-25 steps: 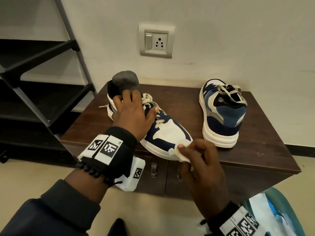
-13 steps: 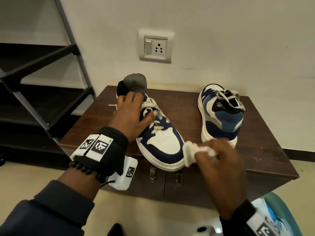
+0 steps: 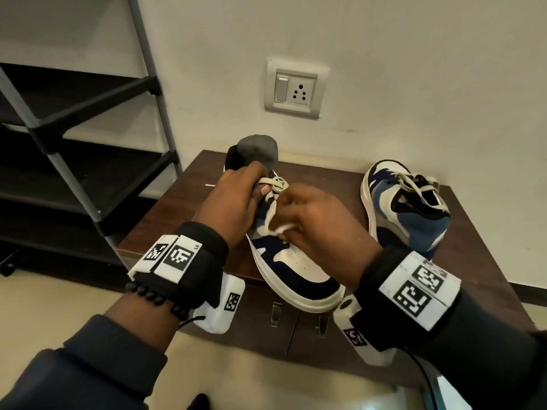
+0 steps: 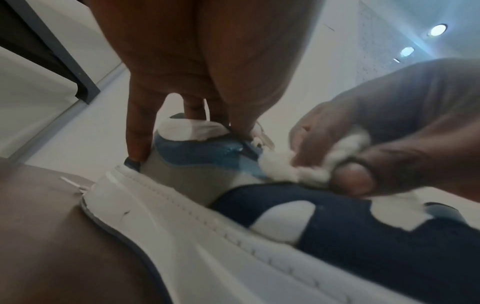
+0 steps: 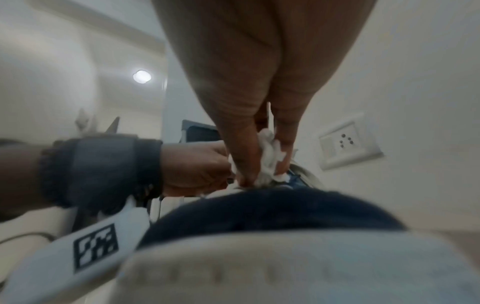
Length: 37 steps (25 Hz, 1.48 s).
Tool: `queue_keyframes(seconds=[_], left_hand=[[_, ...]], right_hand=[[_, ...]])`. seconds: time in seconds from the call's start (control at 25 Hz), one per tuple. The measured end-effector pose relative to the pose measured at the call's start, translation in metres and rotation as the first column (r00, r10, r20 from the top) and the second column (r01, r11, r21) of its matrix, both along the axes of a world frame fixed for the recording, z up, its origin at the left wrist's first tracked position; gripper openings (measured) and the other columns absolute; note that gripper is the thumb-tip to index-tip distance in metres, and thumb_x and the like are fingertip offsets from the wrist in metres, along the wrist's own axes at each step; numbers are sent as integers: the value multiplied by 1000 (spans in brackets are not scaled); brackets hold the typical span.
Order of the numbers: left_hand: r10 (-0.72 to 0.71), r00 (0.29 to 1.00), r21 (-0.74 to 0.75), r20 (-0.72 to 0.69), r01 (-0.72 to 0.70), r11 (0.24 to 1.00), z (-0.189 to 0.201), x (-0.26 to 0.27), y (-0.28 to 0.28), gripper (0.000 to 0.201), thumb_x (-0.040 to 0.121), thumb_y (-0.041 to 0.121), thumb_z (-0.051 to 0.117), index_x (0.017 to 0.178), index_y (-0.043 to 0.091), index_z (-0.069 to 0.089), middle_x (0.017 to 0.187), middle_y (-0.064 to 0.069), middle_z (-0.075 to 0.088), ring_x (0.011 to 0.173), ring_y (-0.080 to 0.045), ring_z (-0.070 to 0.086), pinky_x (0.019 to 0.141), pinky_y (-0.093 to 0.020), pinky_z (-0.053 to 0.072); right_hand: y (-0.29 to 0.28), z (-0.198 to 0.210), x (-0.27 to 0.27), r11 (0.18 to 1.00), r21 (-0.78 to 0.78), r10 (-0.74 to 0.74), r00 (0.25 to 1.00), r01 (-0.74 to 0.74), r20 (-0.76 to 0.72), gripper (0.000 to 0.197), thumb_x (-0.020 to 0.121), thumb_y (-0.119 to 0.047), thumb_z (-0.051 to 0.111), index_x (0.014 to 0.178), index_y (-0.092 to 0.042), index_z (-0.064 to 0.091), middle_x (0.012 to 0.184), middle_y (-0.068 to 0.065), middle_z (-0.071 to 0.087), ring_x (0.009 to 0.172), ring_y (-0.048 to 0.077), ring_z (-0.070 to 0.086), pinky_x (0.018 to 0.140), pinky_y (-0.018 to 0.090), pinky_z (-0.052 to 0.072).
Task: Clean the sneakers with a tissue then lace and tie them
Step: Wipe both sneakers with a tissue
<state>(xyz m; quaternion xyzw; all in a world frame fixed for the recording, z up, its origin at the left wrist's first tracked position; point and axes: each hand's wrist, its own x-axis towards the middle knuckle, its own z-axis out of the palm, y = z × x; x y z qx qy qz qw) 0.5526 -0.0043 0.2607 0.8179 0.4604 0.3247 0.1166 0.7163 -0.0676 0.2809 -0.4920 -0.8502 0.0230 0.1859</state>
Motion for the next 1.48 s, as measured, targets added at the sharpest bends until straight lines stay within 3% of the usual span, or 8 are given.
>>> queue_keyframes(seconds=[0.08,0.2,0.4,0.56,0.8,1.2,1.36,1.48], left_hand=[[21,1000,-25,-3,-21,999,0,1,-1,15,99,22,45,107,13,53,76,17,40,85,-12,41,63,-21,25],[29,999,-17,20,-28,999,3,-3,-1,19,100,26,42,109,17,56,81,9,52,85,-18,51,69,-27,35],[36,997,-59,74,-32,998,6,-5,4,14,98,23,42,100,22,56,91,-6,64,85,-23,60,76,-44,51],[76,997,-66,33,-74,995,6,-2,5,11,99,30,43,97,24,52,90,-4,61,85,-22,57,76,-45,51],[-26,996,-62,-85,20,998,-2,0,-2,42,85,50,59,113,21,49,110,2,55,104,-16,44,85,-37,44],[16,997,-55,-72,-20,998,-2,11,-7,44,82,44,63,111,16,47,110,2,48,104,-13,36,86,-39,43],[11,997,-76,-76,-17,997,-1,11,-8,42,83,42,64,111,17,46,111,2,48,109,-19,39,88,-43,44],[6,998,-86,-59,-11,996,-1,12,-9,42,83,40,64,113,16,46,111,2,48,111,-20,38,89,-46,44]], right_hand=[[-10,9,9,993,-94,76,990,-65,116,16,86,-18,65,100,-22,71,106,-4,58,95,13,56,79,24,46],[-6,31,18,993,-64,98,995,-98,6,18,85,-19,67,102,-24,71,100,-8,59,88,7,54,73,12,39],[19,24,-15,970,117,196,972,-212,129,15,79,-9,70,94,-10,72,101,11,62,85,25,61,68,34,52],[14,28,-3,968,-110,242,950,-224,197,15,86,-20,64,99,-21,71,97,-8,54,82,4,47,70,14,37],[-6,21,24,953,-225,213,977,-203,18,16,84,-27,66,99,-28,72,98,-13,63,87,0,55,76,12,42],[-15,7,31,983,-144,98,987,-116,-125,18,84,-20,67,99,-26,72,96,-13,57,86,-4,51,75,7,38],[-28,1,22,939,-161,320,944,-305,81,14,79,-19,62,87,-22,72,97,-4,54,81,9,53,73,24,46],[-20,7,25,971,-81,227,974,-226,3,21,79,-17,60,96,-20,71,104,-5,58,87,6,55,76,17,42]])
